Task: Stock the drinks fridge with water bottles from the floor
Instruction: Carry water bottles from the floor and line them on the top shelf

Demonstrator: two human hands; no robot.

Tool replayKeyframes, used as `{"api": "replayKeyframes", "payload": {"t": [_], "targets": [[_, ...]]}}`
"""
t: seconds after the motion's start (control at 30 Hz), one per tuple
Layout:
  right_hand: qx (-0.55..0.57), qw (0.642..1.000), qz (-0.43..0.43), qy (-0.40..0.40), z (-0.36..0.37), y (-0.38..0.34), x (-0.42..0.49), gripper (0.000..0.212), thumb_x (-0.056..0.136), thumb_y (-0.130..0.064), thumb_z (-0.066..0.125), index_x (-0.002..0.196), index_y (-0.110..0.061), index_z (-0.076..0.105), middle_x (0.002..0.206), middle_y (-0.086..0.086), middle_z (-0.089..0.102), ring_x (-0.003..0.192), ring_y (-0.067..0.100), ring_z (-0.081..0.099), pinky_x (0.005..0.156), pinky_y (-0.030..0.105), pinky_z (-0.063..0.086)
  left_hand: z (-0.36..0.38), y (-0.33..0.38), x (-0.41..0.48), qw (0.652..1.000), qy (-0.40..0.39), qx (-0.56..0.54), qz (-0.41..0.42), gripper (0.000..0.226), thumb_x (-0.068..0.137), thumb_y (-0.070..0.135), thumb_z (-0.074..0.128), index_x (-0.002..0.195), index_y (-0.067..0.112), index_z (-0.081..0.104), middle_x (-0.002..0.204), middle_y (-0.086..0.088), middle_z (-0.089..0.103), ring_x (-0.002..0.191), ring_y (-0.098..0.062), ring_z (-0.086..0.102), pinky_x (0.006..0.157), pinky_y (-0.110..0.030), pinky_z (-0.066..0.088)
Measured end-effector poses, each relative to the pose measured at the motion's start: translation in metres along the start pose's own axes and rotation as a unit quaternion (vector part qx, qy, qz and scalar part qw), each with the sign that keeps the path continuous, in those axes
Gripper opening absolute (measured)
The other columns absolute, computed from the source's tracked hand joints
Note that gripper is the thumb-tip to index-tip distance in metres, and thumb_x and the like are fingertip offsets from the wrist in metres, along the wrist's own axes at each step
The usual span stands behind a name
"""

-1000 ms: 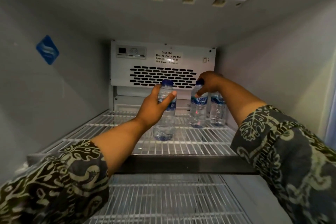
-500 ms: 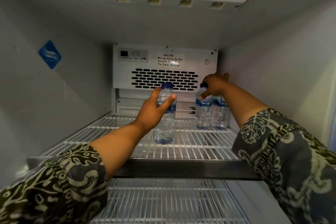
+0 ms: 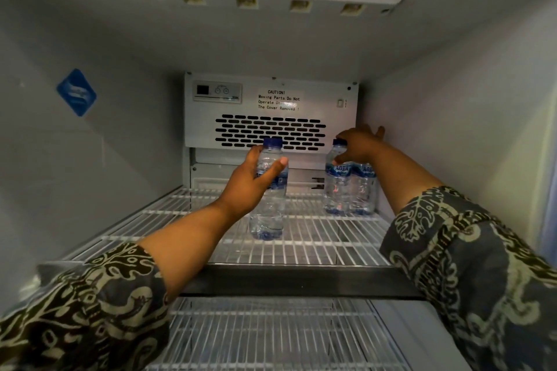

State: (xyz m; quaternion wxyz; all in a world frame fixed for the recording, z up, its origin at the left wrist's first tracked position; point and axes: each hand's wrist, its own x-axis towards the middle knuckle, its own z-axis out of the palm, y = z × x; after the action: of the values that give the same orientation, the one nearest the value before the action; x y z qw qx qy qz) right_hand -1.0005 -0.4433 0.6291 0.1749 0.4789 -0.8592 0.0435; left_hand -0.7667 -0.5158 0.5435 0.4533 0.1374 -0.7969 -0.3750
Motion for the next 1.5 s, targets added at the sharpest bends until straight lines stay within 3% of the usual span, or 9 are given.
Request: {"api": "replayKeyframes", "payload": {"t": [0.07,0.2,0.37,0.47,0.57,0.73,0.97,1.17,1.5], "targets": [[0.026,1.000,-0.006,0.004,0.005,0.004,-0.003,0.071,0.087,-0.047,0.059,0.146,-0.028,0.027,0.151,0.008,0.032,0.138,0.034,0.024,0.112,0.058,0.008,-0.003,0.003,0.000,1.000,-0.022,0.000,-0.020,0.036,0.091,0.044,0.050,0.124,0.031,0.041,0.120,0.003,0.059,0.116,-0.018,0.057,0.092,-0.023,0.046],[0.176,0.983,-0.034,0.040,0.025,0.020,-0.001,0.061,0.092,-0.047,0.051,0.145,-0.026,0.031,0.148,0.013,0.038,0.134,0.034,0.034,0.112,0.040,0.029,-0.017,0.013,0.002,0.989,-0.098,0.034,-0.103,0.082,0.077,0.066,0.046,0.147,0.033,0.019,0.152,-0.006,0.031,0.133,-0.029,0.038,0.109,-0.048,0.034],[0.342,0.932,-0.039,0.116,0.041,0.025,0.000,0.046,0.098,-0.042,0.039,0.129,-0.012,0.056,0.134,0.016,0.053,0.126,0.033,0.046,0.110,0.043,0.033,-0.036,0.035,0.013,0.975,-0.131,-0.028,-0.175,0.067,0.089,0.034,0.054,0.145,0.043,0.018,0.150,-0.008,0.033,0.125,-0.034,0.045,0.092,-0.043,0.046],[0.340,0.934,-0.029,0.108,0.051,0.028,0.004,0.052,0.098,-0.049,0.032,0.127,-0.014,0.057,0.131,0.019,0.054,0.123,0.035,0.047,0.106,0.047,0.037,-0.038,0.043,0.024,0.967,-0.137,-0.009,-0.215,0.066,0.090,0.027,0.056,0.147,0.029,0.023,0.141,-0.013,0.046,0.113,-0.033,0.055,0.089,-0.045,0.051],[0.351,0.930,-0.030,0.105,0.054,0.030,0.004,0.053,0.097,-0.053,0.028,0.134,-0.021,0.051,0.135,0.017,0.050,0.127,0.034,0.043,0.107,0.048,0.035,-0.029,0.047,0.035,0.965,-0.132,-0.004,-0.227,0.055,0.089,0.022,0.059,0.139,0.030,0.037,0.132,-0.012,0.053,0.106,-0.034,0.060,0.081,-0.047,0.055],[0.344,0.932,-0.036,0.114,0.056,0.032,0.005,0.052,0.099,-0.050,0.023,0.137,-0.023,0.046,0.140,0.016,0.046,0.132,0.031,0.036,0.111,0.048,0.029,0.006,0.049,0.061,0.969,-0.052,-0.027,-0.239,0.048,0.089,0.018,0.060,0.133,0.027,0.042,0.121,-0.014,0.055,0.092,-0.030,0.059,0.072,-0.046,0.055],[0.355,0.925,-0.034,0.132,0.059,0.030,0.007,0.056,0.097,-0.056,0.020,0.133,-0.026,0.051,0.141,0.016,0.044,0.133,0.032,0.035,0.110,0.051,0.028,0.063,0.035,0.091,0.966,0.022,-0.065,-0.248,0.052,0.088,0.014,0.064,0.134,0.022,0.040,0.134,-0.020,0.051,0.110,-0.041,0.054,0.080,-0.053,0.047],[0.385,0.912,-0.030,0.137,0.060,0.029,0.007,0.062,0.097,-0.056,0.022,0.124,-0.013,0.056,0.136,0.020,0.046,0.130,0.033,0.038,0.109,0.049,0.031,0.084,0.029,0.100,0.967,0.016,-0.059,-0.247,0.055,0.087,0.014,0.065,0.136,0.021,0.039,0.138,-0.020,0.046,0.119,-0.045,0.049,0.085,-0.059,0.047],[0.386,0.911,-0.042,0.140,0.061,0.030,0.005,0.061,0.096,-0.058,0.022,0.118,-0.015,0.059,0.131,0.021,0.050,0.128,0.035,0.040,0.107,0.051,0.033,0.087,0.025,0.106,0.967,0.010,-0.030,-0.251,0.056,0.088,0.016,0.064,0.137,0.020,0.038,0.141,-0.020,0.043,0.119,-0.047,0.048,0.090,-0.066,0.044]]}}
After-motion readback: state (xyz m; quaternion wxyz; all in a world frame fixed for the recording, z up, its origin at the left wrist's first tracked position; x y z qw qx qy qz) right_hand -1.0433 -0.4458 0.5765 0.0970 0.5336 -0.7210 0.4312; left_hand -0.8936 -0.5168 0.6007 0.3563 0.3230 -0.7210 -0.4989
